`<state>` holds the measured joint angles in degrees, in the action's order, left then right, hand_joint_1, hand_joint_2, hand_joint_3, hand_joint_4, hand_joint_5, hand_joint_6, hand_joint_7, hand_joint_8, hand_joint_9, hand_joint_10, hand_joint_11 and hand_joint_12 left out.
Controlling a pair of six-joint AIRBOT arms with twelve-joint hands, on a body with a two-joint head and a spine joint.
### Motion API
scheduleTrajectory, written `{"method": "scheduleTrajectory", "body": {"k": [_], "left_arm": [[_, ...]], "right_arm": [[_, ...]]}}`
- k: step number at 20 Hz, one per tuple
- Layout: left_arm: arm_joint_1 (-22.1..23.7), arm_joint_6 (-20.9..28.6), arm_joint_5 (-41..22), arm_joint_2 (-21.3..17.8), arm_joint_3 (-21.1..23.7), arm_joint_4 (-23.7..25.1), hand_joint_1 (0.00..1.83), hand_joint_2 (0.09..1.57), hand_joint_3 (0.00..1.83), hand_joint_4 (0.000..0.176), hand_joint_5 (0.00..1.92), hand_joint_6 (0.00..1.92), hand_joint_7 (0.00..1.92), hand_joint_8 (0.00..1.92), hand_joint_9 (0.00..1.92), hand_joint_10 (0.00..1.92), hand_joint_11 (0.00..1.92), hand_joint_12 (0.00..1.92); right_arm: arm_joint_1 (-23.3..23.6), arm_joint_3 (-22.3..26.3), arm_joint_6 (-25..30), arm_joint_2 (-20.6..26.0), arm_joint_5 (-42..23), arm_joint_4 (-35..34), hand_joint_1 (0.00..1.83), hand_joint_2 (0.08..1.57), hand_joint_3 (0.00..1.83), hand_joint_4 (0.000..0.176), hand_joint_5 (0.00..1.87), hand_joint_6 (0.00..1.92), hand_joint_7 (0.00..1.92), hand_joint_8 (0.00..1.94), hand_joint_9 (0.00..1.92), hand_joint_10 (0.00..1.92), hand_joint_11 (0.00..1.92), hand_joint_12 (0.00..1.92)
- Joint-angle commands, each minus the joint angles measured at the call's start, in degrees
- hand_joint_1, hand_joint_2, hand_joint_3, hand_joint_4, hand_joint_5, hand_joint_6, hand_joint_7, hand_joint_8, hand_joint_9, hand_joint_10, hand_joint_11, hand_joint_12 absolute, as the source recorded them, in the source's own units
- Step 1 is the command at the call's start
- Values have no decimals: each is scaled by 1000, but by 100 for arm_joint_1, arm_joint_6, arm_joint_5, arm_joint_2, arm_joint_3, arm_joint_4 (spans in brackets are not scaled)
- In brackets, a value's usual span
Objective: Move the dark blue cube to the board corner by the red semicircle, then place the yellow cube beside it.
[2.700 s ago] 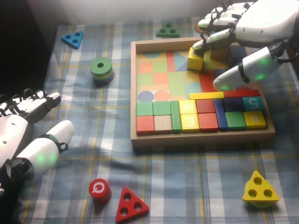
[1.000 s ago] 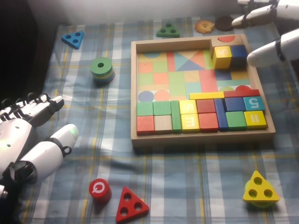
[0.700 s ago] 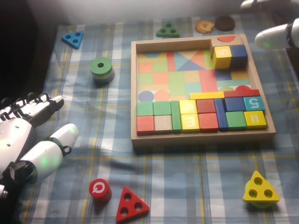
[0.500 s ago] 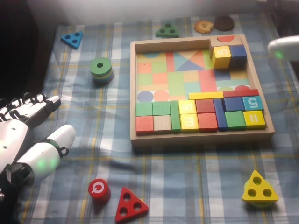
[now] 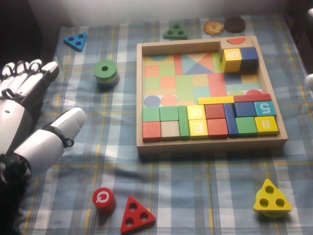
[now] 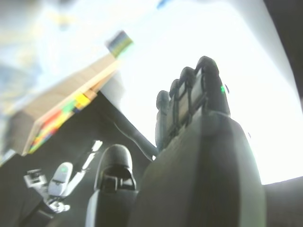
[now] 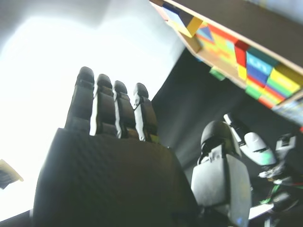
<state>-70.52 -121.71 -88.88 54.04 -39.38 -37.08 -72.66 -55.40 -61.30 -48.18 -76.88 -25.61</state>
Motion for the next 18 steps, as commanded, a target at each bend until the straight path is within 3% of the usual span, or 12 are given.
{"method": "scheduleTrajectory", "body": {"k": [1, 2, 3, 4, 5, 6, 9, 10, 12, 15, 18], "left_arm": [[-15, -3, -735, -36, 19, 227, 29, 1263, 0, 41, 210, 2, 142, 4, 62, 1, 0, 0], [-81, -2, -742, -29, 78, 234, 29, 1263, 0, 41, 210, 2, 142, 4, 62, 1, 0, 0], [-141, 2, -787, 29, 92, 198, 32, 1270, 0, 18, 248, 14, 160, 9, 79, 7, 0, 0], [-204, 3, -901, 100, 74, 130, 13, 1280, 0, 20, 247, 10, 166, 8, 80, 6, 0, 0], [-208, 3, -982, 149, 56, 68, 14, 1293, 5, 32, 235, 4, 161, 5, 70, 1, 0, 0], [-208, 4, -997, 159, 25, 43, 2, 1304, 9, 12, 238, 4, 165, 5, 74, 2, 0, 0], [-126, 12, -1042, 178, -17, 171, 1, 1312, 9, 0, 273, 13, 162, 1, 68, 0, 0, 0], [-127, 27, -1048, 176, -10, 227, 0, 1314, 9, 0, 257, 5, 153, 0, 55, 0, 0, 0], [-180, 47, -1048, 176, 27, 220, 0, 1319, 9, 26, 247, 0, 165, 6, 65, 5, 0, 0], [-233, 75, -1048, 195, 61, 118, 0, 1347, 17, 1, 254, 4, 153, 0, 59, 1, 0, 0], [-262, 136, -1048, 237, 60, 72, 0, 1357, 10, 0, 271, 6, 159, 1, 70, 4, 0, 0]], "right_arm": [[-143, 7, 40, -62, -1395, -269, 0, 1095, 3, 0, 227, 8, 147, 8, 19, 3, 0, 0], [-381, 47, 39, -198, -1740, -536, 0, 1095, 3, 0, 227, 8, 147, 8, 19, 3, 0, 0], [-430, 107, 32, -325, -1986, -684, 0, 1067, 0, 26, 265, 15, 176, 12, 50, 12, 9, 4], [-489, 137, 32, -425, -2106, -798, 0, 1051, 0, 43, 264, 12, 181, 12, 57, 13, 10, 4], [-498, 167, 40, -508, -2176, -891, 0, 1041, 0, 40, 302, 9, 208, 7, 78, 9, 18, 7], [-499, 184, 90, -607, -2268, -981, 0, 1129, 7, 0, 363, 9, 276, 9, 138, 12, 38, 16], [-705, 192, 476, -826, -2407, -1252, 0, 1242, 16, 0, 349, 0, 287, 0, 160, 3, 52, 22], [-703, 203, 476, -915, -2408, -1316, 19, 1259, 12, 0, 349, 1, 301, 4, 209, 15, 166, 66], [-679, 204, 475, -995, -2409, -1319, 91, 1318, 6, 0, 383, 3, 335, 3, 266, 9, 259, 74], [-642, 210, 475, -1073, -2410, -1322, 81, 1345, 9, 0, 405, 6, 339, 3, 254, 6, 222, 48], [-644, 240, 476, -1122, -2410, -1328, 86, 1375, 9, 0, 434, 10, 366, 8, 272, 8, 202, 40]]}}
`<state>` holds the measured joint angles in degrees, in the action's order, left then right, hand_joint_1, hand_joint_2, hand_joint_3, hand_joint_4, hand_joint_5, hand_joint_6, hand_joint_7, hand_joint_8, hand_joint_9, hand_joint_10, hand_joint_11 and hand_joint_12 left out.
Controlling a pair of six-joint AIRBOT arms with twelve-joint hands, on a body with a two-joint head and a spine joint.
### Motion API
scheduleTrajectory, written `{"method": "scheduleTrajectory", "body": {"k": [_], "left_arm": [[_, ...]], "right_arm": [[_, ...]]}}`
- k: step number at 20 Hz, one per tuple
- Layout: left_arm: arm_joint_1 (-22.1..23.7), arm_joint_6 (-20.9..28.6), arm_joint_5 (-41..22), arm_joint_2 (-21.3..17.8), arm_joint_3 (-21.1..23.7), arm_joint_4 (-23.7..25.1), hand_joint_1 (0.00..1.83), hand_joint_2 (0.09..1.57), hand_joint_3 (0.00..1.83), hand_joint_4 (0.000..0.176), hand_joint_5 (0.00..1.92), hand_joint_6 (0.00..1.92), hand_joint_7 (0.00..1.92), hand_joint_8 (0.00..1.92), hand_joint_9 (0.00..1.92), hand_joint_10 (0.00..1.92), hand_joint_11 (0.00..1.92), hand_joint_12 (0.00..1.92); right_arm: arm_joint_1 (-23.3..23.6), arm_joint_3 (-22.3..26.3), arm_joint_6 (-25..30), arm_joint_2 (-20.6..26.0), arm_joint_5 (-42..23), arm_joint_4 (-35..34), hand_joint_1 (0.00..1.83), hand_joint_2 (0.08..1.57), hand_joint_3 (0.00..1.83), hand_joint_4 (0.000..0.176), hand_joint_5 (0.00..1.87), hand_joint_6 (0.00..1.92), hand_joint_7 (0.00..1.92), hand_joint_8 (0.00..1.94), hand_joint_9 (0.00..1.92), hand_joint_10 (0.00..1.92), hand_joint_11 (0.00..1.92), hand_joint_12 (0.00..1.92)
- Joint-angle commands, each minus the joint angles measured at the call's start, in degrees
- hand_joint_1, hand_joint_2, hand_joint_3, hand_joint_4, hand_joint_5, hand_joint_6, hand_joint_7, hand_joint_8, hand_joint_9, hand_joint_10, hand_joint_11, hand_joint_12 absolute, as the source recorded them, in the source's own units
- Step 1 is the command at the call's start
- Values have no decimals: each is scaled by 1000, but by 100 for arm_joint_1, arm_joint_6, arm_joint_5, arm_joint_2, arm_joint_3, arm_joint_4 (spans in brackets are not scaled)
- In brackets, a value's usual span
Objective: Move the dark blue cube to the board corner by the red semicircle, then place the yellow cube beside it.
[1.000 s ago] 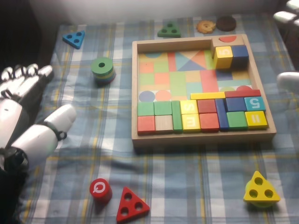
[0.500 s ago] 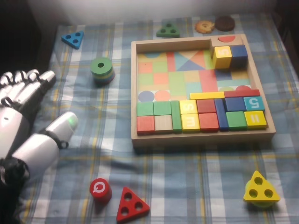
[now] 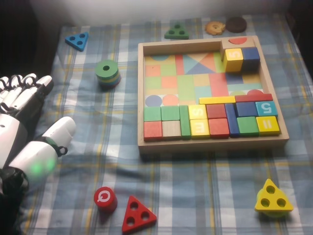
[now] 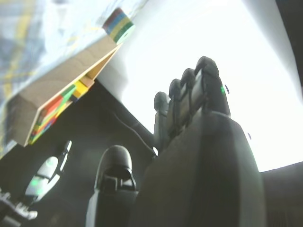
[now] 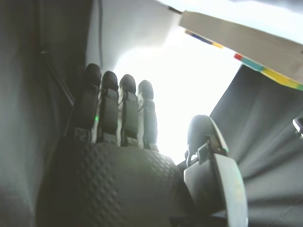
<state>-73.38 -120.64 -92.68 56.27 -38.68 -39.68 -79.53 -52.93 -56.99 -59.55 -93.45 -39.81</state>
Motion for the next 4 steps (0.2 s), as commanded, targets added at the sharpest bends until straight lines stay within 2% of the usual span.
{"method": "scheduleTrajectory", "body": {"k": [1, 4], "left_arm": [[13, 55, -668, 21, -10, 312, 0, 1365, 12, 0, 265, 4, 157, 0, 67, 3, 0, 0], [-12, 119, -668, 63, -21, 251, 3, 1376, 15, 0, 283, 10, 175, 7, 89, 11, 0, 0]], "right_arm": [[42, -3, 45, 9, -753, 93, 107, 1385, 7, 2, 448, 9, 378, 7, 278, 7, 187, 36], [42, -2, 48, -47, -753, 18, 112, 1379, 1, 0, 498, 4, 410, 3, 348, 9, 264, 97]]}}
